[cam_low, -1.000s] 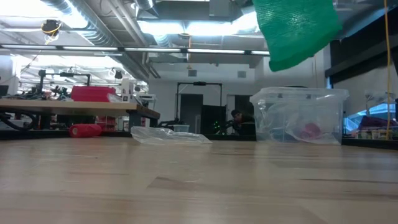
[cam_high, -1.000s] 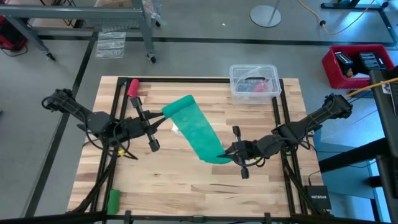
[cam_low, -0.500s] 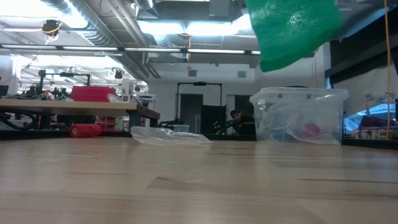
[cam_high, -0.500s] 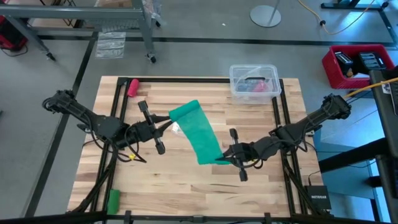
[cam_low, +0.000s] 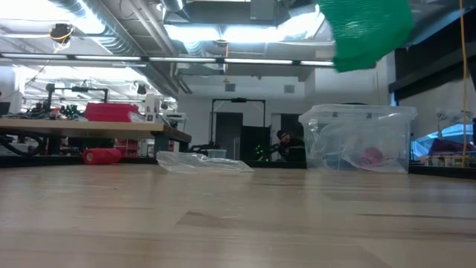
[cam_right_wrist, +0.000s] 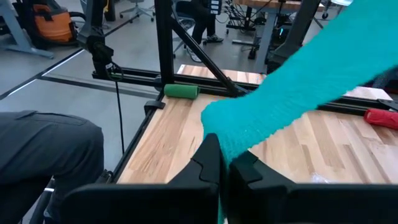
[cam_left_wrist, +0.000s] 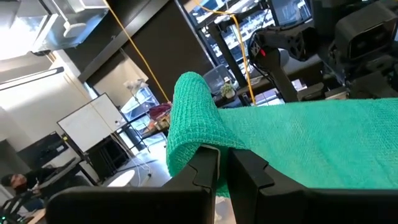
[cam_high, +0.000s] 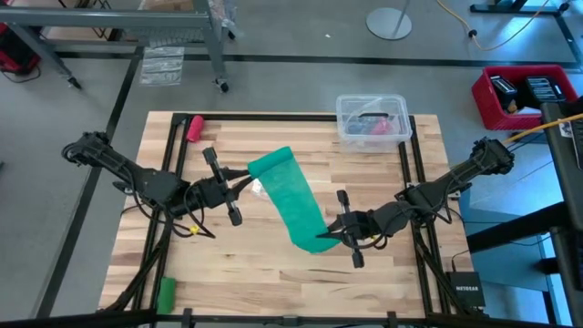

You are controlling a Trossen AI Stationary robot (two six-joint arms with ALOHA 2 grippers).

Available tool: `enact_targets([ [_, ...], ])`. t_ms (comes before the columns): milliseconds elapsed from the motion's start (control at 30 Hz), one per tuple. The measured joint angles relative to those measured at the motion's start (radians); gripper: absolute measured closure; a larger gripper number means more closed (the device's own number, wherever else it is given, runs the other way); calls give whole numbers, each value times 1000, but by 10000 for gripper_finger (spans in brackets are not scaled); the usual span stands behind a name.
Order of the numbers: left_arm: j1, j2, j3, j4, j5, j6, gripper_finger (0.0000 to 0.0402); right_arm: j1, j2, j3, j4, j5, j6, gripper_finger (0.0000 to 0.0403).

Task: Roll bandage
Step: Roll the green bandage

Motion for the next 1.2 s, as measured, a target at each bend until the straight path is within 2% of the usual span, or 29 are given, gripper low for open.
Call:
enact_targets([
  [433, 0, 0, 0, -3, 0, 2, 384, 1, 0, 0, 31, -18, 0, 402],
  [667, 0, 0, 0, -27, -17, 15, 384, 1, 0, 0, 97, -73, -8, 402],
  [967, 0, 37, 0, -105, -39, 11, 384, 3, 0, 0, 320, -237, -35, 402],
  [1200, 0, 89, 0, -109, -45, -3, 384, 45, -1, 48, 366, -245, -109, 402],
])
